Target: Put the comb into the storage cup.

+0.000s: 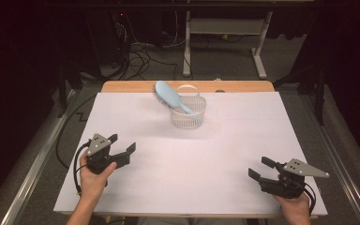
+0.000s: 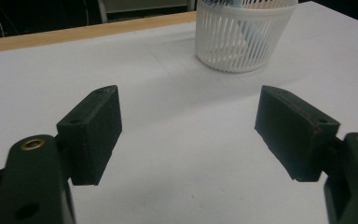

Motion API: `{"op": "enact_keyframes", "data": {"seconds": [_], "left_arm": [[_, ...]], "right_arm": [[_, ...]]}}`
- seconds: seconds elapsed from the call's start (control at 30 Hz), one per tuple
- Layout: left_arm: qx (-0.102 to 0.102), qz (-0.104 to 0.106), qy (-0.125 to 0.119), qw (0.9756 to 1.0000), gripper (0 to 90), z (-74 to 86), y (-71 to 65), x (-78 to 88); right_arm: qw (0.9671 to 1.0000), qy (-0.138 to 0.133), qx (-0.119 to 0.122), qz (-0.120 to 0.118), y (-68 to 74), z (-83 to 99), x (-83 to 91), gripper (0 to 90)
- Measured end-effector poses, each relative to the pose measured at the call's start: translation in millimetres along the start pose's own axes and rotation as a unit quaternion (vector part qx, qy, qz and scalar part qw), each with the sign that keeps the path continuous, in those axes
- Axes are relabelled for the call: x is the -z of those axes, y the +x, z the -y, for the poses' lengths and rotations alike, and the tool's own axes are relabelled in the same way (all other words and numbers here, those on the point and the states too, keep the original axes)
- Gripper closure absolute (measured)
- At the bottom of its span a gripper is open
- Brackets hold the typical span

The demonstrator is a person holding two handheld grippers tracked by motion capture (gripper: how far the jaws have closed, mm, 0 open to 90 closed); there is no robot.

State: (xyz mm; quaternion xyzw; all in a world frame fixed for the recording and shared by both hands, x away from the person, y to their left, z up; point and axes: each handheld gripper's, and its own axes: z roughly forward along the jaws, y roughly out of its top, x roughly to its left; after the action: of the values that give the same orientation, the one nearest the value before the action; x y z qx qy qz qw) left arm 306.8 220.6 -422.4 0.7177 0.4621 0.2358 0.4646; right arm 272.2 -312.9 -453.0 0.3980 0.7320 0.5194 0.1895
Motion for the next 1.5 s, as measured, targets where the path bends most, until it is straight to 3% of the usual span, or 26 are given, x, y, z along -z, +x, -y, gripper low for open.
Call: {"op": "enact_keyframes", "data": {"seconds": [1.5], "left_arm": [[0.031, -0.024, 0.016, 0.9991, 23.7, 22.3, 18.6, -3.9]], "right_arm": [[1.0000, 0.001, 0.000, 0.000, -0.2, 0.1, 0.0, 26.2]]}}
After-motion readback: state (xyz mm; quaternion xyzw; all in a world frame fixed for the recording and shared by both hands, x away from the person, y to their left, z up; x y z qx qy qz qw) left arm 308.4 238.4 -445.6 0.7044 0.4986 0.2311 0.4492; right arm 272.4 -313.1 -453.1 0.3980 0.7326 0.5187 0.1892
